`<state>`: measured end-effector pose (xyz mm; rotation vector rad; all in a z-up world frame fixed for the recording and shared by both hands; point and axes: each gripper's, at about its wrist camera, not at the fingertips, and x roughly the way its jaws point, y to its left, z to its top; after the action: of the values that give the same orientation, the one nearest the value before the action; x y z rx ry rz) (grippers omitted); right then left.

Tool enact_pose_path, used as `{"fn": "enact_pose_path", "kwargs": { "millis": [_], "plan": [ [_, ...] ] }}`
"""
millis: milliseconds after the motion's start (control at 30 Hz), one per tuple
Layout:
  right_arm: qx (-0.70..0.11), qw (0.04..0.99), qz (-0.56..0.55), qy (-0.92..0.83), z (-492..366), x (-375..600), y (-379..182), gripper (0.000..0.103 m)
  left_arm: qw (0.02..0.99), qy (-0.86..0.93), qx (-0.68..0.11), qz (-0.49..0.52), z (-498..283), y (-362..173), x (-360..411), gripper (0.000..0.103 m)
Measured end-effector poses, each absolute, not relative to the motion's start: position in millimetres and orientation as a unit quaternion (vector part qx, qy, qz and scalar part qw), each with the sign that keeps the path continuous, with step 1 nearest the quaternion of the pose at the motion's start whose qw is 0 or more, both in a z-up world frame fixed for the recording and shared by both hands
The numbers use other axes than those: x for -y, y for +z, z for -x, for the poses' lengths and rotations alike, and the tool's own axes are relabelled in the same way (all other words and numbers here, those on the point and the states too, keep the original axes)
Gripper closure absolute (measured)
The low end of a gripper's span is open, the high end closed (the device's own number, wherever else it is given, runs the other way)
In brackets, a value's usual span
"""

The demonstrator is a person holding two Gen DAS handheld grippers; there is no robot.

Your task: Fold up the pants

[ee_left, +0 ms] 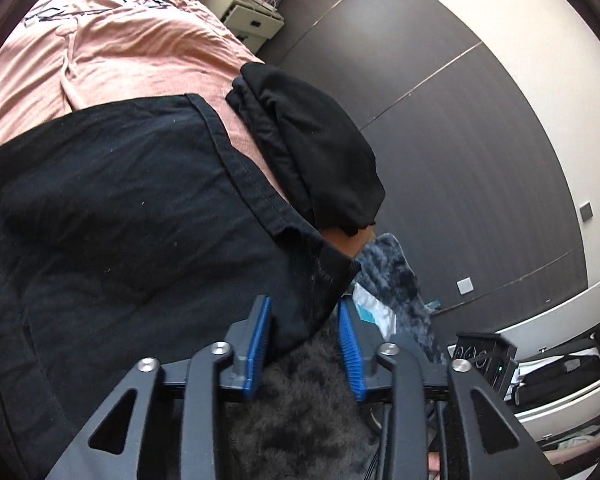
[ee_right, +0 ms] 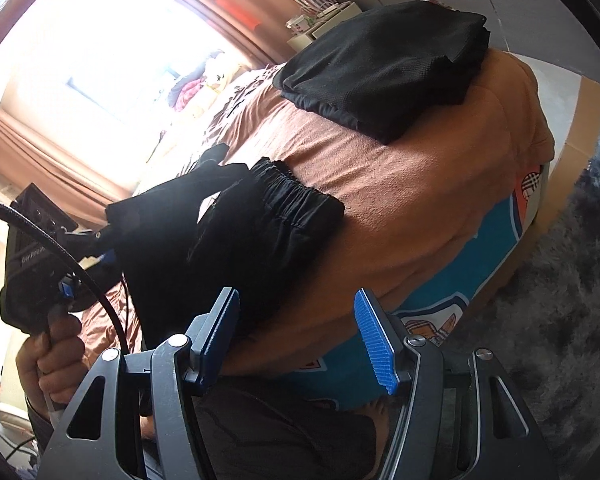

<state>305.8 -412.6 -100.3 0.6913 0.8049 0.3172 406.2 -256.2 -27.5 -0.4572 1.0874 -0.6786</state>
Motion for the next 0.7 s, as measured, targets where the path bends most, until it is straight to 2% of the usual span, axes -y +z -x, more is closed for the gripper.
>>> {"fn": "enact_pose_path", "kwargs": {
  "millis": [33, 100, 167, 367, 700],
  "plan": [
    [-0.381, 0.85, -0.33, 0.154, -305.7, 412.2, -100.5, 0.044, 0.779, -0.315, -0.501, 0.207, -401.2, -26.4, 253.9, 0.047],
    [-0.378, 0.849, -0.332, 0.16, -305.4, 411.5, -99.2, 0.033, 0.784, -0.316, -0.496, 0.201, -392.6, -24.1, 247.4, 0.03],
    [-0.373, 0.85, -0.334, 0.166, -305.8, 410.7, -98.0, 0.031, 0.792, -0.312, -0.488, 0.194, -384.2, -20.1, 235.8, 0.026],
    [-0.373, 0.849, -0.329, 0.177, -316.9, 405.4, -96.6, 0.031, 0.822, -0.265, -0.469, 0.187, -368.1, -17.1, 186.3, 0.021],
    [-0.384, 0.858, -0.272, 0.204, -359.5, 376.5, -84.7, 0.031, 0.851, -0.179, -0.452, 0.2, -356.1, -23.4, 88.4, 0.021]
  ]
}}
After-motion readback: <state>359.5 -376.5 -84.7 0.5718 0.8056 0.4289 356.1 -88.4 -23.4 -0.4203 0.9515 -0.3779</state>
